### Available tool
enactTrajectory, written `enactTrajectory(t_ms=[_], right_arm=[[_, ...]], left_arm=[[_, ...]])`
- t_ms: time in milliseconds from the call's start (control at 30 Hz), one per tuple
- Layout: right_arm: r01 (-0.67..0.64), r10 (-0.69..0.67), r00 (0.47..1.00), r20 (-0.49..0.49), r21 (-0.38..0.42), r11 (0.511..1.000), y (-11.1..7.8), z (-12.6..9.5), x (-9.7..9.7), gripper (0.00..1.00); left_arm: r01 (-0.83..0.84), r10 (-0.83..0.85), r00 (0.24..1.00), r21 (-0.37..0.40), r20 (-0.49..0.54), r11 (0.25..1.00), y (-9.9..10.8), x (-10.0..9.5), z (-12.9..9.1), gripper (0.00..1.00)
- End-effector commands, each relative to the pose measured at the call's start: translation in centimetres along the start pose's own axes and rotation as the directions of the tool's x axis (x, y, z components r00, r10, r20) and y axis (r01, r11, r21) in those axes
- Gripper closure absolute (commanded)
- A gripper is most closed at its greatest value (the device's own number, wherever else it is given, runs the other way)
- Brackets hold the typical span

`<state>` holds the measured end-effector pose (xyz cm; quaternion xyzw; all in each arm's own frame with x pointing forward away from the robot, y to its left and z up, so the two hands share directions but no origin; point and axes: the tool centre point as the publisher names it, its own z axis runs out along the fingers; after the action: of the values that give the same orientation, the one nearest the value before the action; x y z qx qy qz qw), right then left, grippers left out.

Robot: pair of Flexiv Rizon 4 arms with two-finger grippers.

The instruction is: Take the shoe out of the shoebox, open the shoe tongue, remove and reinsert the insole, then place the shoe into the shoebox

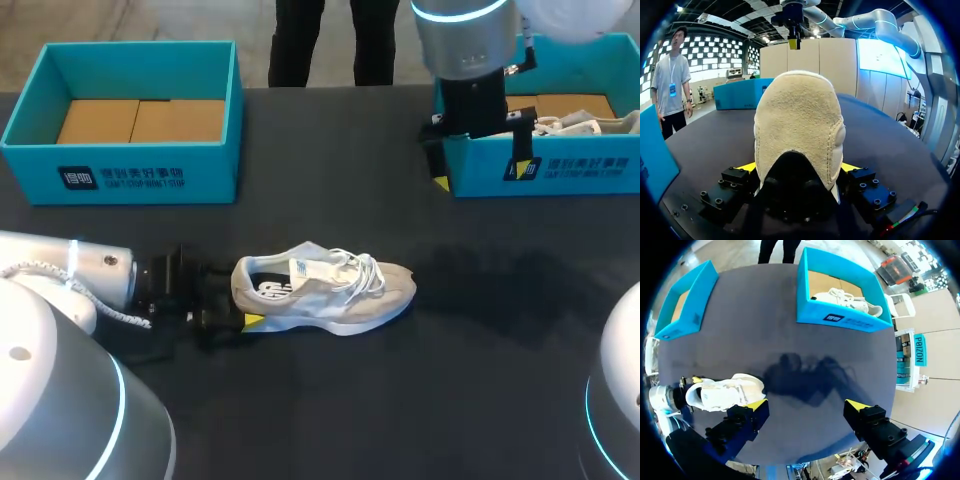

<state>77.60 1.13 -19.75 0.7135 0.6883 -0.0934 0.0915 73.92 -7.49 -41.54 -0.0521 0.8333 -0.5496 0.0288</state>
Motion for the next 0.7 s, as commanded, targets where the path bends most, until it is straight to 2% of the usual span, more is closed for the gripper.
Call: enactTrajectory(t_ms=[33, 267, 500, 700], right_arm=[[0.001, -0.001, 1.0, -0.003, -0.012, 1.0, 0.0, 0.9, 0.9, 0.0], [-0.005, 0.002, 0.999, -0.036, -0.086, 0.996, -0.5, 3.2, 4.5, 0.0], [0.0, -0.011, 0.997, -0.083, -0.123, 0.992, -1.3, 3.1, 8.6, 0.0], [0.015, -0.022, 0.998, -0.066, -0.11, 0.994, -2.3, 2.7, 12.3, 0.0]], left_arm=[[0.0, 0.0, 1.0, 0.001, 0.004, 1.0, 0.0, 0.1, 0.0, 1.0], [0.0, 0.0, 1.0, 0.001, 0.004, 1.0, 0.0, 0.1, 0.0, 1.0], [0.0, 0.0, 1.0, 0.001, 0.004, 1.0, 0.0, 0.1, 0.0, 1.0], [0.0, 0.0, 1.0, 0.001, 0.004, 1.0, 0.0, 0.1, 0.0, 1.0]])
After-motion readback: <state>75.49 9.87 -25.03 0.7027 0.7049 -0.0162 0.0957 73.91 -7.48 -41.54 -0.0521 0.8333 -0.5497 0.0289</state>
